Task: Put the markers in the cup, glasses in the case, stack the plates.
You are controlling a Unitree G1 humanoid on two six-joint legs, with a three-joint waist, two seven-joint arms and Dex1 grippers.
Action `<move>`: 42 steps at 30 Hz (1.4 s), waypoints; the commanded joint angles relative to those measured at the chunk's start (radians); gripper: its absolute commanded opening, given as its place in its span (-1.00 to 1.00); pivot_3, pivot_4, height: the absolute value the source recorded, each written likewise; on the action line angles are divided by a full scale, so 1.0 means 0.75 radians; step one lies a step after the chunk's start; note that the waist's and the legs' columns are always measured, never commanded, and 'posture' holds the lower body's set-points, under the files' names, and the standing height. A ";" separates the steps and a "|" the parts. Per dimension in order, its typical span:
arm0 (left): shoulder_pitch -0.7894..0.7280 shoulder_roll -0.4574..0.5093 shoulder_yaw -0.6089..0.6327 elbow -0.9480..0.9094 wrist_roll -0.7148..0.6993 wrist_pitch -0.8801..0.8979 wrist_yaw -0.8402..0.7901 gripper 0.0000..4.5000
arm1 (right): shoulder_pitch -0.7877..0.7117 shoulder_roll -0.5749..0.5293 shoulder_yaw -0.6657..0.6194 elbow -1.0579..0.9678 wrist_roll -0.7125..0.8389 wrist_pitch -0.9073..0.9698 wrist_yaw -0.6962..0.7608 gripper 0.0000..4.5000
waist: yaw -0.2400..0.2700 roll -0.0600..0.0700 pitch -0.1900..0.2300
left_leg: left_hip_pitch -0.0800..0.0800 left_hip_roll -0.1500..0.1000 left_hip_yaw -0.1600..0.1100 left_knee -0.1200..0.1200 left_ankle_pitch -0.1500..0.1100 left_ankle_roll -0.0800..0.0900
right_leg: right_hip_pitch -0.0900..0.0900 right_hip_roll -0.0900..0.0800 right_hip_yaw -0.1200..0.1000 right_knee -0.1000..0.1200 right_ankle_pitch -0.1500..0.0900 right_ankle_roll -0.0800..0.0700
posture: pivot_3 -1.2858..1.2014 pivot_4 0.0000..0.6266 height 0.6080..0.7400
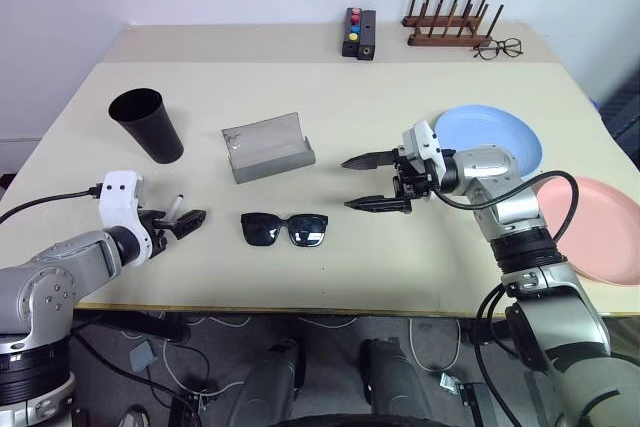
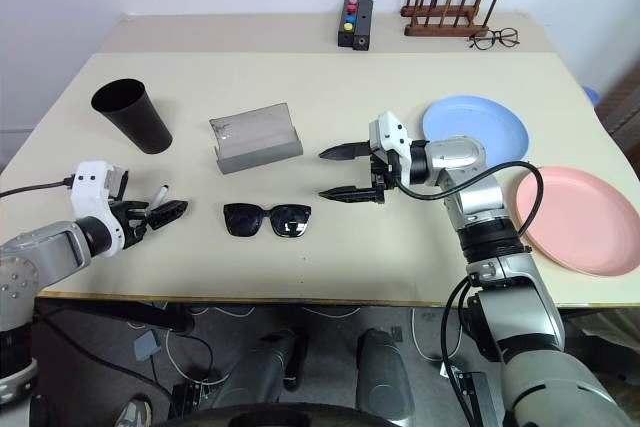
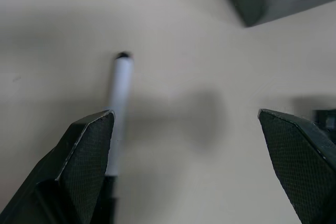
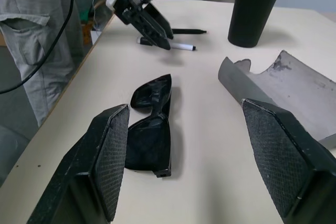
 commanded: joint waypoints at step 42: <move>-0.157 -0.174 0.022 -0.281 0.333 -0.378 0.037 -0.81 | -0.084 0.115 -0.086 0.094 0.016 -0.077 -0.152 0.57 | -0.002 -0.001 0.000 | 0.000 0.004 0.001 0.000 0.001 -0.005 | -0.001 0.003 0.000 0.000 0.003 -0.004 | 0.03 -0.52 1.00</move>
